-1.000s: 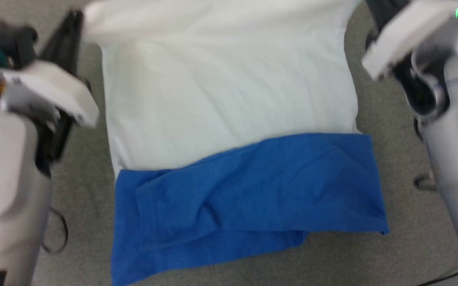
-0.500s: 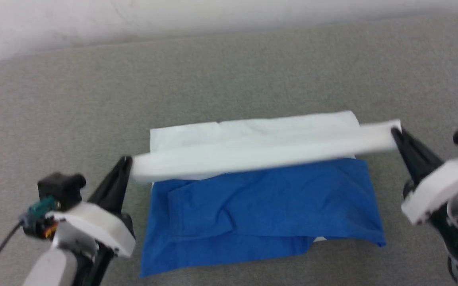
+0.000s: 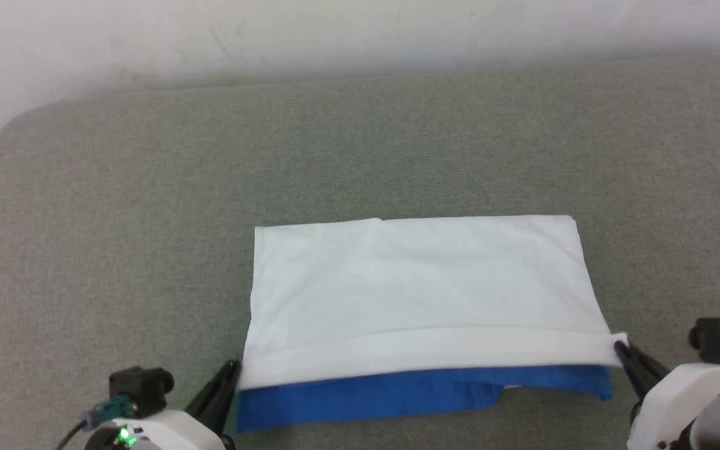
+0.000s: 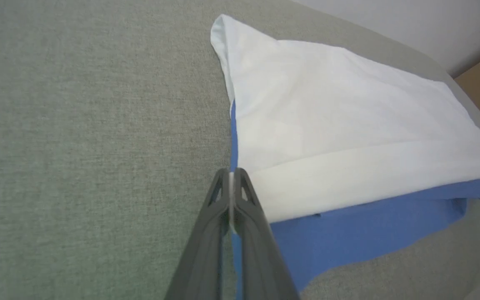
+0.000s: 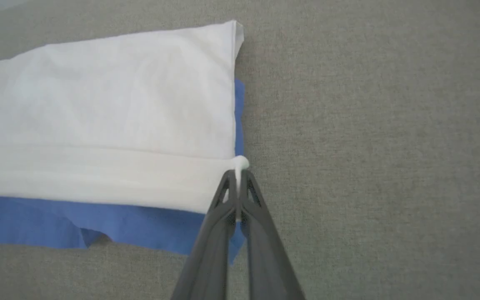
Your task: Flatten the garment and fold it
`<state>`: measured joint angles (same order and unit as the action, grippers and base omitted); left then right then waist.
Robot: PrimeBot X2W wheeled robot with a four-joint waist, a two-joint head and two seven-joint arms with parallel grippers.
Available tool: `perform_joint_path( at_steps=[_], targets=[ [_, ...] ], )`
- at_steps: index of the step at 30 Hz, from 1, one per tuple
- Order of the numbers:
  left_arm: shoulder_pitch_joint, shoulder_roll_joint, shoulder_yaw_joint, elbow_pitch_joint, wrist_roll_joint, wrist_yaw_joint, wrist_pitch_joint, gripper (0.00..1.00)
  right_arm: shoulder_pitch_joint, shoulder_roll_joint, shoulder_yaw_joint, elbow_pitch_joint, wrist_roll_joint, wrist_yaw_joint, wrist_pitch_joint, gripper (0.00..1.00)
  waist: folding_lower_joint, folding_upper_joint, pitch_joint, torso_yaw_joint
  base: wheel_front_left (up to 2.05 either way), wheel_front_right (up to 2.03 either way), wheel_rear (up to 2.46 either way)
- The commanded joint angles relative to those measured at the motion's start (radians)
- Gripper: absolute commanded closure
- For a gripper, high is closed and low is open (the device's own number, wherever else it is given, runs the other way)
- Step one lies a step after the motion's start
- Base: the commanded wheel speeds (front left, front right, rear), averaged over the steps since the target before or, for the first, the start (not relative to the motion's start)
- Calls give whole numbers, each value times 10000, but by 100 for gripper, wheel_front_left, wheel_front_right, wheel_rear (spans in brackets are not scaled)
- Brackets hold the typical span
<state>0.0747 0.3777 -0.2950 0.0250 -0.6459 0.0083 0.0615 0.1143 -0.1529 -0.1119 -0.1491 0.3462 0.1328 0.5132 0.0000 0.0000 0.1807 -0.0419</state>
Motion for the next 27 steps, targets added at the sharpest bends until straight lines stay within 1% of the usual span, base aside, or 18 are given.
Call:
perform_joint_path(
  at_steps=[1,7,8,9,10,14,18,22,24,27],
  targets=[
    [83,-60,-33,159,-56,-71,-11,100,88,53,6,122,-97,-21,32,100,0,0,-7,8,0,0,0],
    [-26,-228,-336,1259,-32,-275,-72,100,52,154,145,1185,-352,-21,-104,100,0,0,-140,33,0,0,0],
    [-28,-280,-368,1431,-92,-295,-26,100,40,134,162,1342,-427,-21,-143,78,0,0,-184,47,0,0,0],
    [-36,-306,-411,1560,-113,-323,4,71,43,133,164,1489,-475,-21,-163,78,0,0,-227,61,0,0,0],
    [-56,-321,-436,1648,-98,-339,-30,0,47,158,140,1589,-479,-21,-204,0,0,0,-273,81,0,0,0],
    [-153,-422,-315,1804,-81,-313,-491,0,157,314,-88,1561,-288,-21,-427,0,0,0,-493,185,0,0,0],
    [-375,-540,-7,1497,186,-149,-1609,0,266,570,-388,1010,208,-21,-723,0,0,0,-705,298,0,0,0],
    [-795,-689,239,1217,777,181,-2765,0,189,858,-775,451,556,-21,-1198,0,0,0,-860,416,0,0,0],
    [-1057,-780,304,1175,1141,356,-3009,0,50,947,-883,406,649,-21,-1481,0,0,0,-893,456,0,0,0],
    [-1474,-993,581,1099,1637,591,-3192,0,-285,1006,-1033,675,547,-21,-1762,0,0,0,-919,501,0,0,0]
  ],
)
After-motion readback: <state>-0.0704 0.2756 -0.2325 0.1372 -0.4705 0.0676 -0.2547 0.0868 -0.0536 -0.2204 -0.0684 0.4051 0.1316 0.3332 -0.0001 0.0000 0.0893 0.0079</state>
